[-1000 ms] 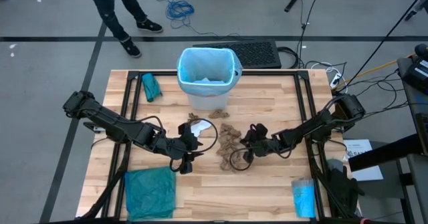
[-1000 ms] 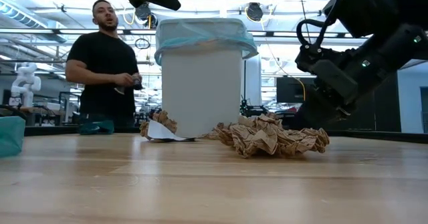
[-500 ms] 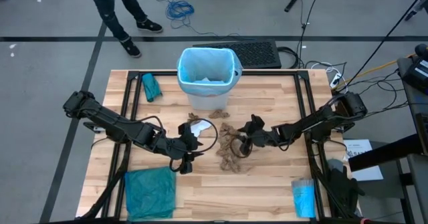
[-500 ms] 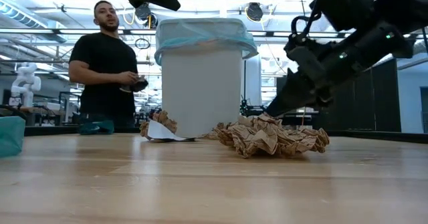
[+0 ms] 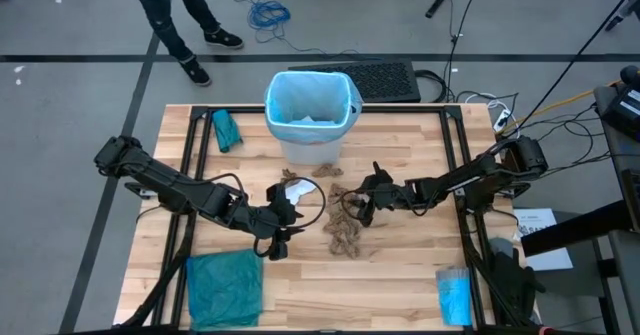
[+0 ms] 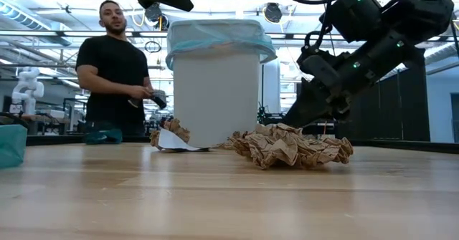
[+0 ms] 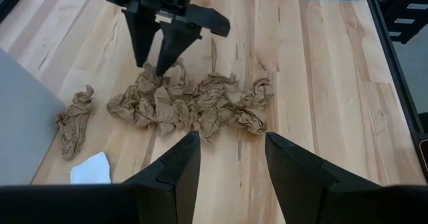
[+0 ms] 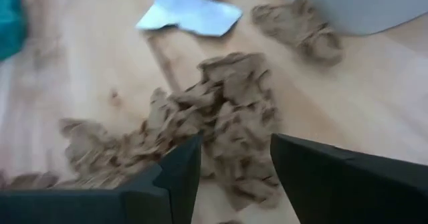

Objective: Place trash/remove bag and relplace
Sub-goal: Put the brown paper into the blue trash bag inside the white trash bin

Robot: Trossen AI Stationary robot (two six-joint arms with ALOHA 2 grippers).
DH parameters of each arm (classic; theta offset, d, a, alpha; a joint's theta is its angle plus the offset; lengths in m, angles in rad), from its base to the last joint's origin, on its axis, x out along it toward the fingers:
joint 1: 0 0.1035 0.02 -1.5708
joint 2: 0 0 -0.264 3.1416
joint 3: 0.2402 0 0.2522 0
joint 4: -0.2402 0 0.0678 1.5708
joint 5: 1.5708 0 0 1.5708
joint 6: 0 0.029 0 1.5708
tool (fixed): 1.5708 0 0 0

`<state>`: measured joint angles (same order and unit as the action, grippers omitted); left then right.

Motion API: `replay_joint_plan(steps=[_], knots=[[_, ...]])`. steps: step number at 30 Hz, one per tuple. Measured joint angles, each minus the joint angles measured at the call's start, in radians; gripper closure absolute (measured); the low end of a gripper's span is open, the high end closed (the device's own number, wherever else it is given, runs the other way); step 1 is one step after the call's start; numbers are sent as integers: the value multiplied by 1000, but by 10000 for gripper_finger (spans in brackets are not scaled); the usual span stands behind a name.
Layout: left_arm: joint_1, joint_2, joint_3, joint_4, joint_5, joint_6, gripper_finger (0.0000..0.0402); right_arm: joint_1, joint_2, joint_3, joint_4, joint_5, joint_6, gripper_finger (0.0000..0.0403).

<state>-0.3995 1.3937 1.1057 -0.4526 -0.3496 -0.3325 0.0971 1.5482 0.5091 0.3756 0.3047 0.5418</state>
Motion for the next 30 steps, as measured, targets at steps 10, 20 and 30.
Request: replay_joint_plan(steps=[10, 20, 30], knots=[[0, 0, 0, 2, 0, -1, 237, 2, 0, 0, 1, -1, -8, 383], [0, 0, 0, 2, 1, -3, 237, 35, 0, -2, 194, -15, -64, 402], [-19, 0, 0, -18, 121, -3, 237, 89, -105, 169, 115, -53, -223, 403]])
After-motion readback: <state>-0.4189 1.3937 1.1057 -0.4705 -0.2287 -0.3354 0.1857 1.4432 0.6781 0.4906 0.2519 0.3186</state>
